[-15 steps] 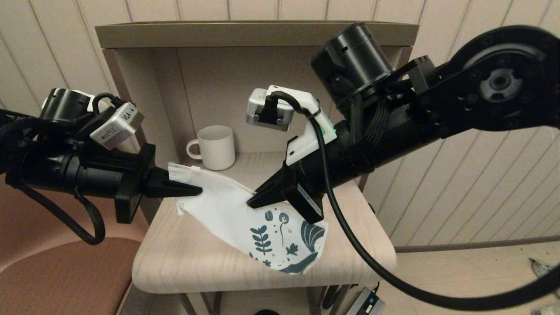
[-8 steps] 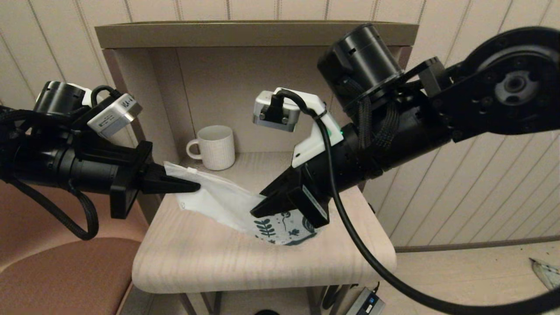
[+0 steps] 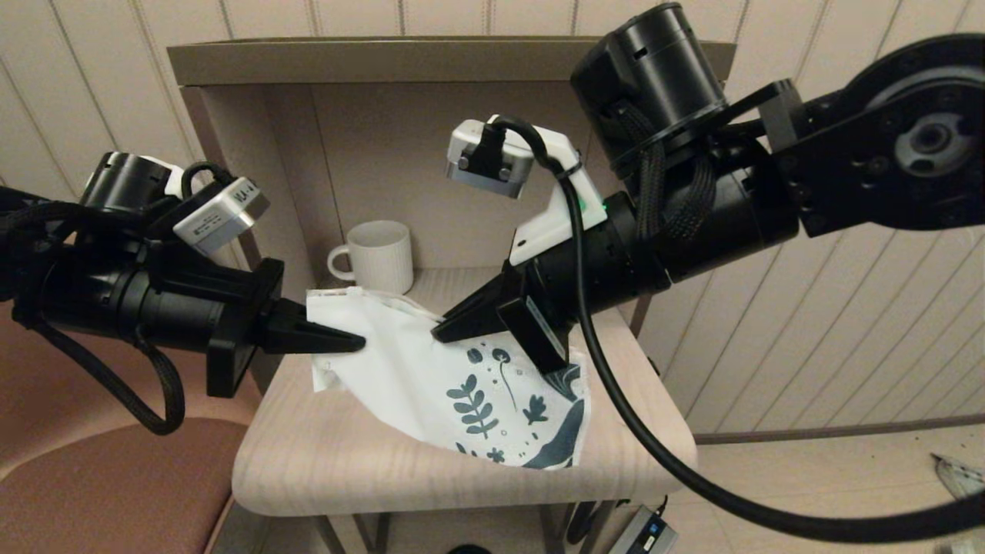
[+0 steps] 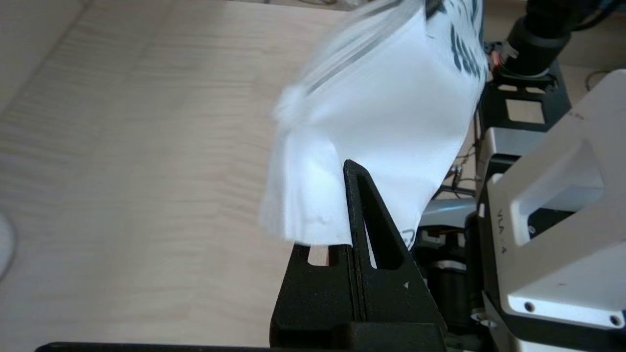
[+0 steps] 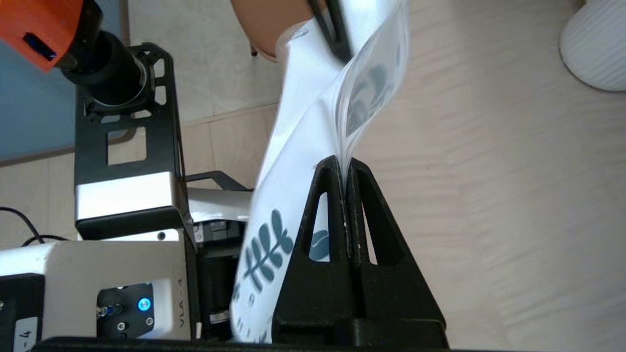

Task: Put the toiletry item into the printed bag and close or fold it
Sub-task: Hand it to the other hand

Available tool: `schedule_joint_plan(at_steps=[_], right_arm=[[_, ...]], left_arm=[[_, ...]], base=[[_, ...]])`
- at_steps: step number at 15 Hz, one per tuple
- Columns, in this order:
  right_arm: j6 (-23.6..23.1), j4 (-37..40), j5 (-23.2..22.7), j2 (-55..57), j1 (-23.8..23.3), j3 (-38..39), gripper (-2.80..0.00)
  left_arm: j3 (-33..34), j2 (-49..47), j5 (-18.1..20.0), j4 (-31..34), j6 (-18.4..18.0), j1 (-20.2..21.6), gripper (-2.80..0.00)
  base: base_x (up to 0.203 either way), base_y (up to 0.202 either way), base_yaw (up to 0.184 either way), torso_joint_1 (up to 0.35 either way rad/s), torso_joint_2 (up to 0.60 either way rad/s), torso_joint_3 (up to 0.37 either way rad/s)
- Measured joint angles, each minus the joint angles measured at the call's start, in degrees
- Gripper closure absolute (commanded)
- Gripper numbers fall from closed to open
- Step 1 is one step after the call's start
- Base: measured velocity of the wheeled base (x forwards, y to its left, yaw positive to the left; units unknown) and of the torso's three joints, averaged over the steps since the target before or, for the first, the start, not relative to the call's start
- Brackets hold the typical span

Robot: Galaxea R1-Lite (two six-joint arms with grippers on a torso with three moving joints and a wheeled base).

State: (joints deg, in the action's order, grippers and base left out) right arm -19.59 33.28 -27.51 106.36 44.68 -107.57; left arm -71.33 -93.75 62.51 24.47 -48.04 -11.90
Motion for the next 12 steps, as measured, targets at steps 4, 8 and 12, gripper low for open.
schedule_joint_plan(at_steps=[4, 8, 12], right_arm=[[0.1, -0.1, 0.1, 0.0, 0.0, 1.8, 0.00], [-0.3, -0.1, 0.3, -0.1, 0.1, 2.8, 0.00], [-0.4, -0.2, 2.9, -0.2, 0.2, 3.3, -2.80]], left_arm=[[0.4, 0.2, -0.1, -0.3, -0.1, -0.6, 0.00], [0.6, 0.5, -0.1, -0.3, -0.2, -0.7, 0.00], [0.7, 0.6, -0.1, -0.3, -0.4, -0.7, 0.00]], base=[[0.000, 0.000, 0.000, 0.000, 0.00, 0.000], [0.000, 0.000, 0.000, 0.000, 0.00, 0.000], [0.000, 0.000, 0.000, 0.000, 0.00, 0.000]])
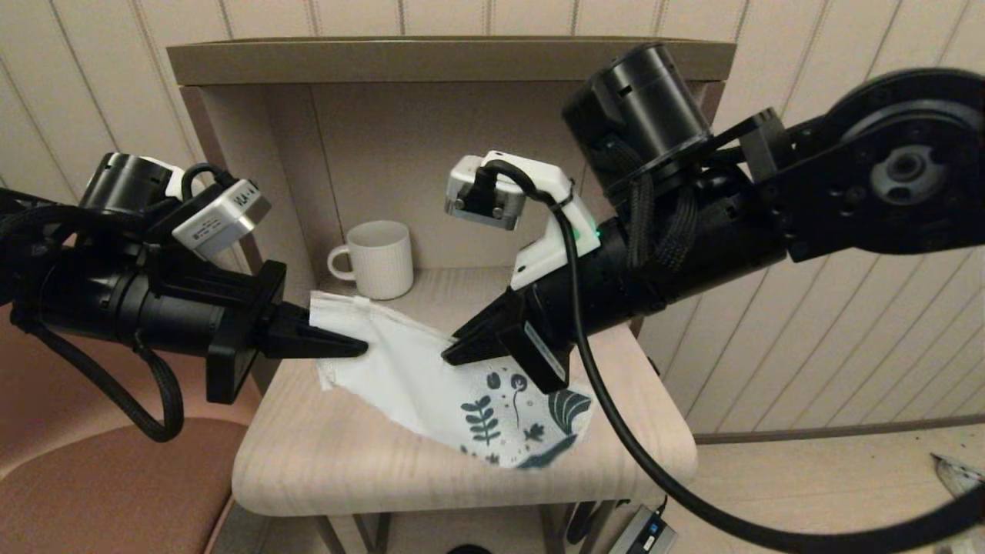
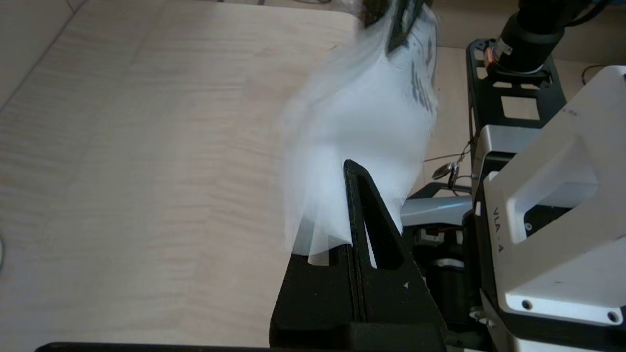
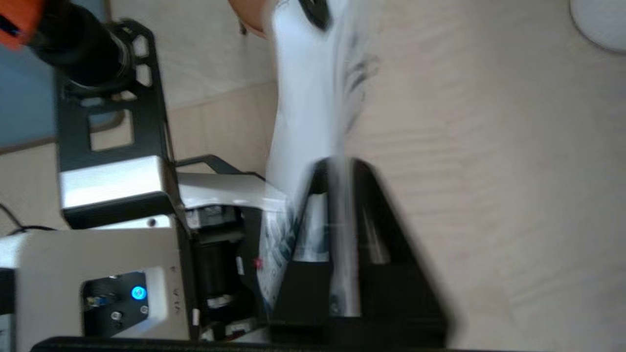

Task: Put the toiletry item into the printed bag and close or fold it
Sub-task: Hand it to the other hand

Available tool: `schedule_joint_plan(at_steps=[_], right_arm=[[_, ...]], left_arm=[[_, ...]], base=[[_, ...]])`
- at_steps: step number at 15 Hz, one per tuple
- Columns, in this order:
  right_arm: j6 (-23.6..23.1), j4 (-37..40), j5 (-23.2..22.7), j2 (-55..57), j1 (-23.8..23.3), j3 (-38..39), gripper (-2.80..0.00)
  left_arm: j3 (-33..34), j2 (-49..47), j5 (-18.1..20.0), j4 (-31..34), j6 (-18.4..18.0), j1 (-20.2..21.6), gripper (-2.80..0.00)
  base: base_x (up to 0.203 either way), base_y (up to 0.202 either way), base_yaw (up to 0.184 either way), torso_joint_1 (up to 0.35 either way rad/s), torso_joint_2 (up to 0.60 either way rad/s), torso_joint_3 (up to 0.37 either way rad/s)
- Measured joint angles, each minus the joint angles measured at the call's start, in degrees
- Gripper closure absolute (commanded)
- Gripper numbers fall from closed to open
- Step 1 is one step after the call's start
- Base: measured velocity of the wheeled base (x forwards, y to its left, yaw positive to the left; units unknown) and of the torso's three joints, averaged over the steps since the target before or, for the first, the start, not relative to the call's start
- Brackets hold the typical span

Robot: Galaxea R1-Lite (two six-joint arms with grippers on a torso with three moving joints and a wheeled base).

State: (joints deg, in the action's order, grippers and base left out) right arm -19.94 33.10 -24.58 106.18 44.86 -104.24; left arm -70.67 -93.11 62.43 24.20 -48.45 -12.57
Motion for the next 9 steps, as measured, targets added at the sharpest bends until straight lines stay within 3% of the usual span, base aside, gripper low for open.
schedule_joint_plan(at_steps=[6, 9], right_arm=[[0.2, 0.0, 0.1, -0.8, 0.1, 0.5, -2.80], [0.8, 0.0, 0.1, -0.4, 0.2, -3.3, -2.80]], left_arm=[[1.0, 0.5, -0.3, -0.2, -0.2, -0.5, 0.00], [1.6, 0.4, -4.0, -0.2, -0.2, -2.6, 0.00]], base=[[0.000, 0.000, 0.000, 0.000, 0.00, 0.000], [0.000, 0.000, 0.000, 0.000, 0.00, 0.000]])
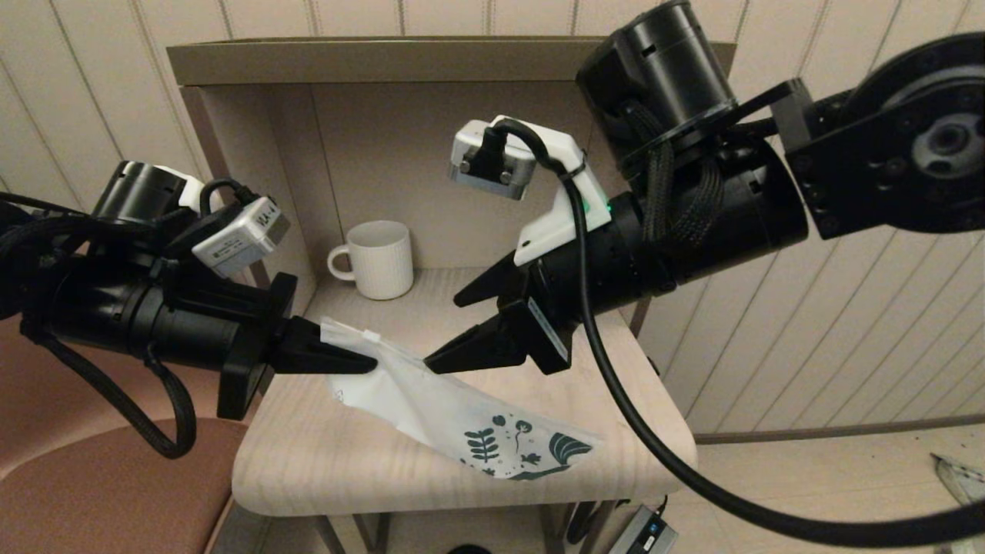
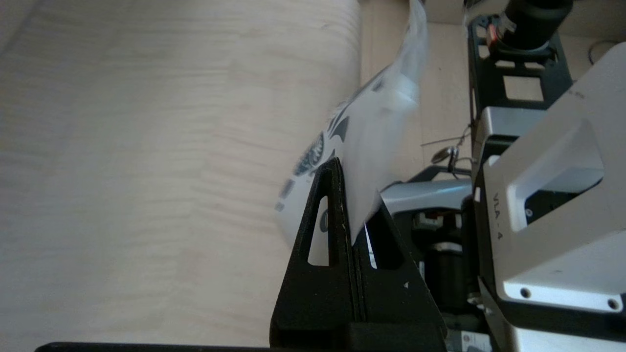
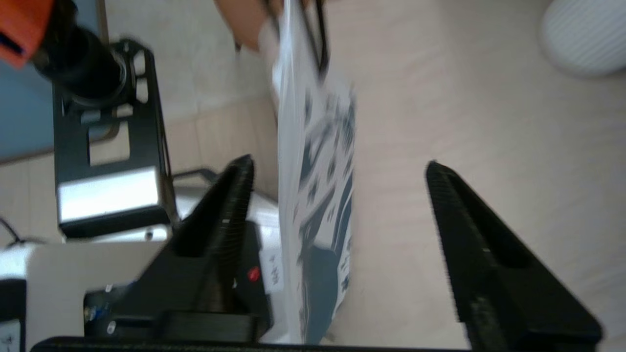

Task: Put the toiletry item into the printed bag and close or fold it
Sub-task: Hand it to the other hand

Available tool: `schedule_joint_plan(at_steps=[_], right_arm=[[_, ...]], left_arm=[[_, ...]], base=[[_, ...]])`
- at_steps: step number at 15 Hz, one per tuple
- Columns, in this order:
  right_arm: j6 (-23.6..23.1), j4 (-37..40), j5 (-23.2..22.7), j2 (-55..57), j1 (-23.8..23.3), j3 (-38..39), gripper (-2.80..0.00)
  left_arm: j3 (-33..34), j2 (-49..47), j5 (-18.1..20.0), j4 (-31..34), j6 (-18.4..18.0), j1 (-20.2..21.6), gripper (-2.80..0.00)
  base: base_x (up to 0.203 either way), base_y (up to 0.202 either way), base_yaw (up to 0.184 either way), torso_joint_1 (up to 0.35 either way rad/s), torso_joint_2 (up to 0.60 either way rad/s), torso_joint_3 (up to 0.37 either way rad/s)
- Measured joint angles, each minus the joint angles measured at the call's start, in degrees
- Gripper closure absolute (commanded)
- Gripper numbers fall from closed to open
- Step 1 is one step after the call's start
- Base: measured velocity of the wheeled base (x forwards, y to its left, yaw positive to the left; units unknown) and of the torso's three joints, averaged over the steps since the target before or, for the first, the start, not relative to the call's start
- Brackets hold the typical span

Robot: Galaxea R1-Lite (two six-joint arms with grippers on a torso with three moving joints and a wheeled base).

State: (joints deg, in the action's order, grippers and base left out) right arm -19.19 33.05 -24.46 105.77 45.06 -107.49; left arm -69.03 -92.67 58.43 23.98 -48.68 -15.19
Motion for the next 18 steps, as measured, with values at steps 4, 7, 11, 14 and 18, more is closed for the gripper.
schedule_joint_plan(at_steps=[4, 7, 11, 14, 18], right_arm=[[3.8, -1.7, 1.0, 2.5, 1.5, -3.9, -2.80], [4.7, -2.0, 1.0, 3.8, 1.8, -4.1, -2.80], [4.9, -4.1, 1.1, 5.0, 2.1, -4.3, -2.80], [4.9, -5.2, 1.2, 5.4, 2.5, -4.4, -2.80], [6.1, -6.7, 1.4, 5.7, 2.8, -4.5, -2.80]], left_arm=[[-0.6, 0.0, 0.1, 0.0, 0.8, -0.7, 0.00], [-2.2, -0.3, 0.2, 0.1, 4.2, -0.9, 0.00], [-3.0, -0.7, 0.2, 0.0, 5.2, -0.9, 0.00], [-3.0, -0.8, 0.2, 0.0, 5.1, -0.9, 0.00], [-2.9, -0.9, 0.2, 0.0, 5.2, -0.9, 0.00]], base=[[0.000, 0.000, 0.000, 0.000, 0.00, 0.000], [0.000, 0.000, 0.000, 0.000, 0.00, 0.000], [0.000, 0.000, 0.000, 0.000, 0.00, 0.000], [0.000, 0.000, 0.000, 0.000, 0.00, 0.000], [0.000, 0.000, 0.000, 0.000, 0.00, 0.000]])
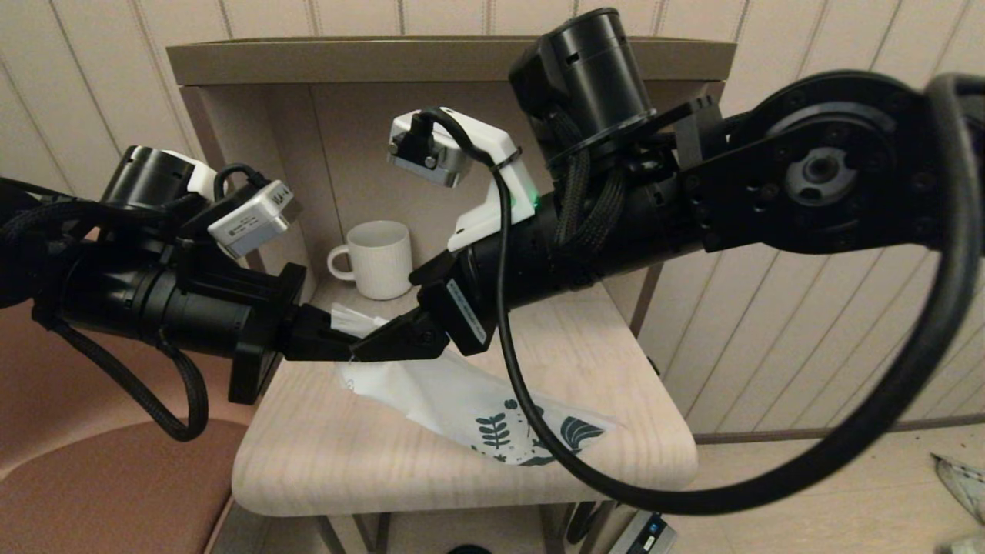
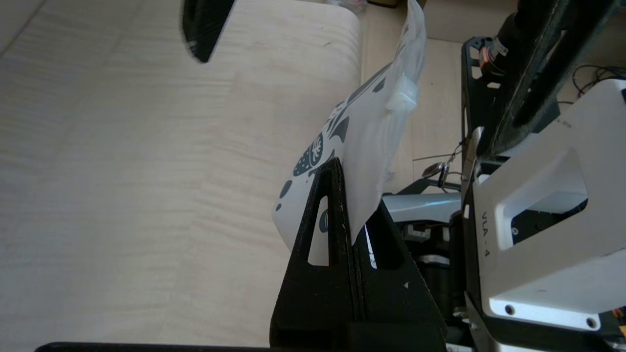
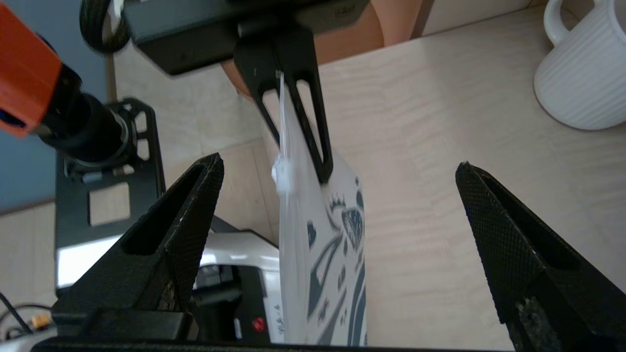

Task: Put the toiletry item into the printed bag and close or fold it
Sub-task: Hand it to the other hand

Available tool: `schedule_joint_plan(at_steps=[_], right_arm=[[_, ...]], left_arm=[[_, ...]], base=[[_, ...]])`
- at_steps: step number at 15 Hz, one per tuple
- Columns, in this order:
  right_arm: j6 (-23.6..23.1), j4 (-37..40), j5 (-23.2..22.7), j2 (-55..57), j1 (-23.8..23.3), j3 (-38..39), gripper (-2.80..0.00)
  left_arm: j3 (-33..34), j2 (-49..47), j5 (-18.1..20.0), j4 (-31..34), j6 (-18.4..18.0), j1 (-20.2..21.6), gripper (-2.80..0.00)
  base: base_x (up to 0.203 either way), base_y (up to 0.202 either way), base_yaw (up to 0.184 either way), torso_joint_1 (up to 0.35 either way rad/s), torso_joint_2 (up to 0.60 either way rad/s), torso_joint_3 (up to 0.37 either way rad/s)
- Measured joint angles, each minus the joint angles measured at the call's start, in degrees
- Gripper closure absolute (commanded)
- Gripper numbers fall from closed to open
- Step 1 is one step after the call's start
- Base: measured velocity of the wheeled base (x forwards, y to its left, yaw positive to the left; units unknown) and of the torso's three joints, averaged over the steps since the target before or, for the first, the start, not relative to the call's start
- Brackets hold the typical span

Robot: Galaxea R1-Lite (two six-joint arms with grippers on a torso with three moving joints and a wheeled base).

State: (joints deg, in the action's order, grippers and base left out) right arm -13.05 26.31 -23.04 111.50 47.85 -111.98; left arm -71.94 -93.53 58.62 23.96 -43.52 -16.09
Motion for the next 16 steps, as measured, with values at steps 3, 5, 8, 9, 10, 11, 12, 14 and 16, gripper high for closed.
schedule_joint_plan(at_steps=[3, 5, 8, 9, 10, 11, 12, 14, 16], right_arm=[[0.3, -0.3, 0.1, 0.3, 0.0, 0.0, -2.80], [0.4, -0.3, 0.1, 0.5, 0.0, 0.0, -2.80], [0.4, -0.4, 0.1, 0.7, 0.0, 0.0, -2.80], [0.4, -0.5, 0.1, 0.7, 0.0, 0.0, -2.80], [0.4, -0.9, 0.1, 0.7, 0.0, 0.0, -2.80], [0.4, -1.1, 0.2, 0.7, 0.0, 0.0, -2.80], [0.4, -1.4, 0.7, 0.8, 0.1, 0.0, -2.80], [0.4, -1.7, 1.1, 0.8, 0.4, 0.0, 0.00], [0.5, -1.7, 1.1, 0.8, 0.5, 0.0, 0.00]], left_arm=[[0.0, 0.0, 0.0, 0.0, 0.0, 0.0, 0.00], [0.0, 0.0, 0.0, 0.0, 0.0, 0.0, 0.00], [0.1, -0.1, 0.0, 0.0, 0.0, 0.0, 0.00], [0.1, -0.1, 0.0, 0.0, 0.0, 0.0, 0.00], [0.2, -0.1, -0.1, 0.0, 0.0, 0.0, 0.00], [0.2, -0.1, -0.1, 0.0, 0.0, -0.1, 0.00], [0.3, -0.1, -0.1, 0.0, 0.0, -0.2, 0.00], [0.3, -0.1, -0.1, 0.0, 0.0, -0.3, 0.00], [0.3, -0.1, -0.2, 0.0, -0.1, -0.3, 0.00]], base=[[0.000, 0.000, 0.000, 0.000, 0.00, 0.000], [0.000, 0.000, 0.000, 0.000, 0.00, 0.000], [0.000, 0.000, 0.000, 0.000, 0.00, 0.000], [0.000, 0.000, 0.000, 0.000, 0.00, 0.000], [0.000, 0.000, 0.000, 0.000, 0.00, 0.000], [0.000, 0.000, 0.000, 0.000, 0.00, 0.000], [0.000, 0.000, 0.000, 0.000, 0.00, 0.000], [0.000, 0.000, 0.000, 0.000, 0.00, 0.000], [0.000, 0.000, 0.000, 0.000, 0.00, 0.000]])
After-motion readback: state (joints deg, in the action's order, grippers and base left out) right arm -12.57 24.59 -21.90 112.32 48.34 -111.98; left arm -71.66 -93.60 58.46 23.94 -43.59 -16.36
